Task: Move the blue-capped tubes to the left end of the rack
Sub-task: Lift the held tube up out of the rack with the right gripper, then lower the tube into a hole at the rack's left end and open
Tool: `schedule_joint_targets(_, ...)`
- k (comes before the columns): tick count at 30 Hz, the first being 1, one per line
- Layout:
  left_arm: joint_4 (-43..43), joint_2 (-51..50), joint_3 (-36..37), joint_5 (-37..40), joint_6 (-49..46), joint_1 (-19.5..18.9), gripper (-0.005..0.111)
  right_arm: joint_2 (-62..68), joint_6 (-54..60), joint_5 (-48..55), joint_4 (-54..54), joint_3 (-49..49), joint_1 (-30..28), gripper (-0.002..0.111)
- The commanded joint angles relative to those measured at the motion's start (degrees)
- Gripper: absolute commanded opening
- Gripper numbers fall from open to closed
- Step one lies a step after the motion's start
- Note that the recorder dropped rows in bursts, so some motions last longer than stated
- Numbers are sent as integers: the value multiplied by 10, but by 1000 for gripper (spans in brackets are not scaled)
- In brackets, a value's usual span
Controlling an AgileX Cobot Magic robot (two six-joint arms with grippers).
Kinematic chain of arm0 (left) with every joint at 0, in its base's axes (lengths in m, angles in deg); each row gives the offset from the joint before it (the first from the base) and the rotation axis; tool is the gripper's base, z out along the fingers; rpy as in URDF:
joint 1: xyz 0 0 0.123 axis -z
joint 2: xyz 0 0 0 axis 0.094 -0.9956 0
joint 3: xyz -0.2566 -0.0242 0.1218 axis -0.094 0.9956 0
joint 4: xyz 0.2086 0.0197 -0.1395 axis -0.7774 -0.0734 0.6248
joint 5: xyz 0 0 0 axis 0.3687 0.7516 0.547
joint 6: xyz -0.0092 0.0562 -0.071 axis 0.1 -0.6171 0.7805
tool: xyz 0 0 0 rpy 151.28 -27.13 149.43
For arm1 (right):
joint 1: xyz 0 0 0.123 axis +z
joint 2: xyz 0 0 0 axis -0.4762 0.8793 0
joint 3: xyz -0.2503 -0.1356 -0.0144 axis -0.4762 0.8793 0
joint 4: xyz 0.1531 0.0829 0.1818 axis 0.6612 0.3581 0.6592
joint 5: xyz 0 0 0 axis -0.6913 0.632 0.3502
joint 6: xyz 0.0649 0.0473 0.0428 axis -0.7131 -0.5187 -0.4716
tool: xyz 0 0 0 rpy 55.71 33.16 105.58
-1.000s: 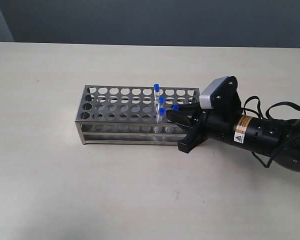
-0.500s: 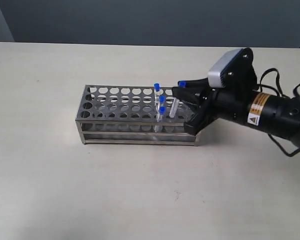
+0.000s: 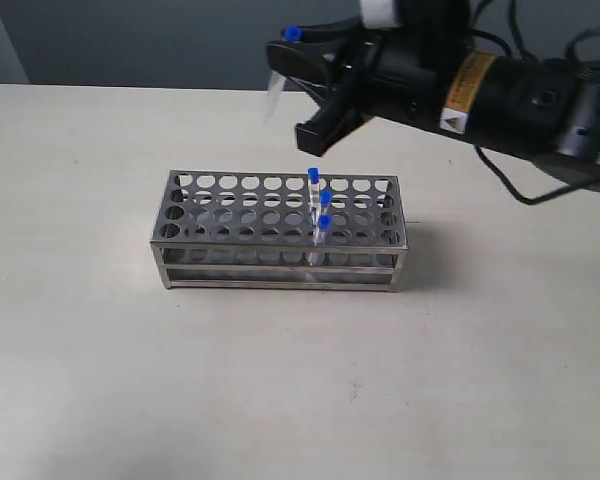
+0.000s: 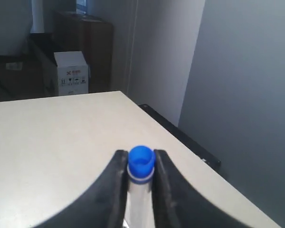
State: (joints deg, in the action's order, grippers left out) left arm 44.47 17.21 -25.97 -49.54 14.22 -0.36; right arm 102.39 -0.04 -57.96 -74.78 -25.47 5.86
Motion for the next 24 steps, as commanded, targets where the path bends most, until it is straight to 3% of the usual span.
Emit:
schedule_joint_targets(1,0,3,-2,-1,0,2,1,73,-4,74,-5,-88,49,-1)
schedule_joint_targets(12,0,3,-2,-1,0,2,1,238,-52,112,-16,-233,80,-1)
schedule_joint_targets(24,0,3,-2,-1,0,2,1,280,-113,106,-86,-270,91,-1)
